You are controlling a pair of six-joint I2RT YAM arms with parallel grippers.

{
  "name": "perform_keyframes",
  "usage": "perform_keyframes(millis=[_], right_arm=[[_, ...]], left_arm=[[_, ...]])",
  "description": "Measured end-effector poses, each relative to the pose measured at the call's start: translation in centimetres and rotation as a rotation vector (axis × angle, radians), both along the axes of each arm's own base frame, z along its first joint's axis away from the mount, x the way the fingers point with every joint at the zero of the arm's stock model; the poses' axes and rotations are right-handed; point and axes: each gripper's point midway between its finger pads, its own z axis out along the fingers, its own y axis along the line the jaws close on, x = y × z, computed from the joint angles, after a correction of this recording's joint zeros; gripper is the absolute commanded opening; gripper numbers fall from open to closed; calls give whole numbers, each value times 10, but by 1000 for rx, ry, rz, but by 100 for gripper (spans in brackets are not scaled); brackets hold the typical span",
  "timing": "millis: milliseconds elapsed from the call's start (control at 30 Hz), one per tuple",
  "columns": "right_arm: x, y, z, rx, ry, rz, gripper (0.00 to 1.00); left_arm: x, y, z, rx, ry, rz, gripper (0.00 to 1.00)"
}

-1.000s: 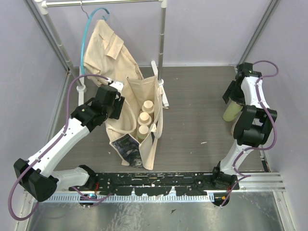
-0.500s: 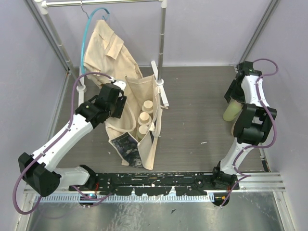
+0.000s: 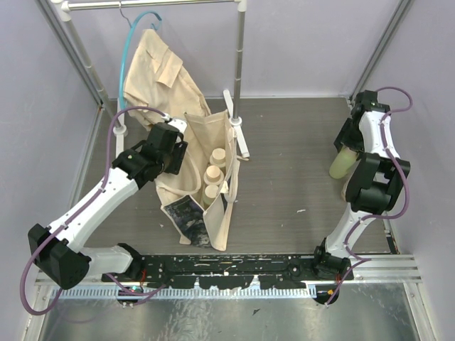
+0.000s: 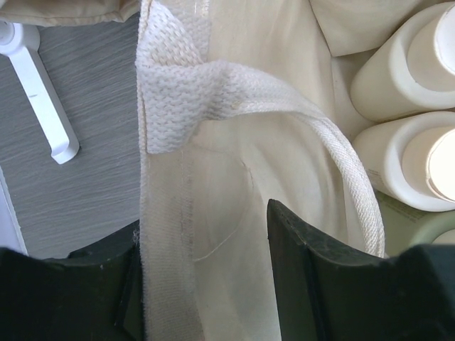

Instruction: Place the personal care products into the canvas bag

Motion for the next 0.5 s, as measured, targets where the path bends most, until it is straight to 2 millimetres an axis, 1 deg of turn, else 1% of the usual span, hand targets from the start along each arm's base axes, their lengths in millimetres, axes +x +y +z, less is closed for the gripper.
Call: perform_keyframes(millis=[133, 267, 367, 500], right_arm=[[4, 6, 2, 44, 6, 33, 1], [20, 22, 11, 132, -34, 79, 1], [33, 36, 29, 184, -92, 127, 1], [55, 57, 65, 199, -191, 216, 1]], left_arm=[[0, 0, 0, 2, -2, 2, 58], [2, -1, 5, -3, -11, 3, 58], [2, -1, 5, -4, -12, 3, 57], [3, 0, 5, -2, -14, 4, 57]])
